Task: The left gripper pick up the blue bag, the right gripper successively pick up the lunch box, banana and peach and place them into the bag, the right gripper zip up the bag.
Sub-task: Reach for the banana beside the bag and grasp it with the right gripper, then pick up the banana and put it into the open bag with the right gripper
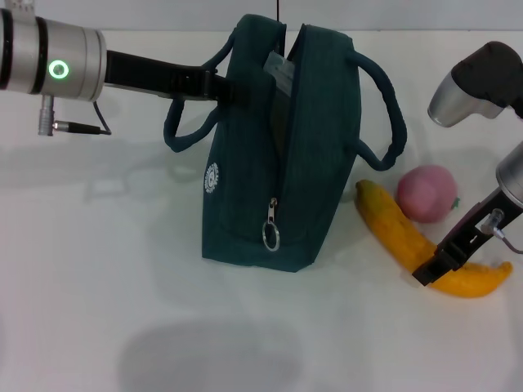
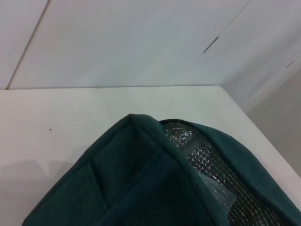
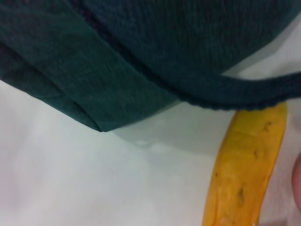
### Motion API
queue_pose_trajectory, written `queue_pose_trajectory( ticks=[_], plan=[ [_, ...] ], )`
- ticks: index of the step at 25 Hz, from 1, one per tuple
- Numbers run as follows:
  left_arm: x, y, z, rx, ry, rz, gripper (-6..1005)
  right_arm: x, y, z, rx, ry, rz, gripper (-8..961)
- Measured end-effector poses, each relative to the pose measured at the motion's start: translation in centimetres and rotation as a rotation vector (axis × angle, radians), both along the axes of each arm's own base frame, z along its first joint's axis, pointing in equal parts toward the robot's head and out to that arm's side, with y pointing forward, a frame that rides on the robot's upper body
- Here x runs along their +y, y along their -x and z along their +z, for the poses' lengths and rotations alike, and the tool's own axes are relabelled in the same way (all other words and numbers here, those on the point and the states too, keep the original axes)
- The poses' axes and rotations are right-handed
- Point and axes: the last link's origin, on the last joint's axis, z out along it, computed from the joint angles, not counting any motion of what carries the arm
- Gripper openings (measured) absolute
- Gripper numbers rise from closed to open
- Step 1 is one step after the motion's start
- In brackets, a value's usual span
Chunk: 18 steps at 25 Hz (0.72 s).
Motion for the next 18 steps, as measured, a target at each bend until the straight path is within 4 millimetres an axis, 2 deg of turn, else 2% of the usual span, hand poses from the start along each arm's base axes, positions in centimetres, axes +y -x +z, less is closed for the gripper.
queue_pose_trajectory(
  ticks=[5,10,14,18],
  plan=[
    [-0.1,-0.1,-0.1,-0.002,0.004,-0.001,50,0.0,-0.4,0.2,0.002,-0.007,-0.005,527],
    [-0.1,0.0,-0.1,-0.003,0.005,0.0,50,-0.1,-0.7,0.4,0.01,-0.012,-0.004,437],
    [-0.3,-0.1,-0.2,-0.006,0.013,-0.001,50,-0.3,-1.0,1.5,0.093,-0.014,-0.026,441],
    [-0.3,-0.1,-0.2,-0.008,0.015,-0.002,50,-1.0,-0.7,4.6,0.392,-0.024,-0.053,444]
  ],
)
